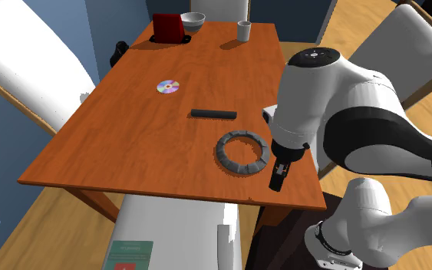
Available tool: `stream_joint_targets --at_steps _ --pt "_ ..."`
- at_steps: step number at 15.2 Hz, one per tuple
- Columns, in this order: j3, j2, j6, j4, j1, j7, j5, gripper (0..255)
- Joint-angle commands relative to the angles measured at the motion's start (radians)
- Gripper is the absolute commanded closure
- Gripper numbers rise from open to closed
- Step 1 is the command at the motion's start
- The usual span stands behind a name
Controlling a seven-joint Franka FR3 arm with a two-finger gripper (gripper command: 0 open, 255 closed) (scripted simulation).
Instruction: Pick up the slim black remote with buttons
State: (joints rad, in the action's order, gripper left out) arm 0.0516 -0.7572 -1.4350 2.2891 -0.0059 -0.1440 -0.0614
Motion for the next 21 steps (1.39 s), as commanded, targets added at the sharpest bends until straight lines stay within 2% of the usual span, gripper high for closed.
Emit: stream_joint_targets --at_steps 1,11,16,21 --pt "0.000 0.000 0.000 0.000 0.000 0.000 0.000 0" --pt "-0.180 0.257 -0.133 -0.148 -0.022 0.284 0.094 0" --pt "-0.258 0.417 -0.179 -0.274 -0.026 0.424 0.096 0" --pt "-0.323 0.598 -0.199 -0.439 -0.035 0.566 0.063 0"
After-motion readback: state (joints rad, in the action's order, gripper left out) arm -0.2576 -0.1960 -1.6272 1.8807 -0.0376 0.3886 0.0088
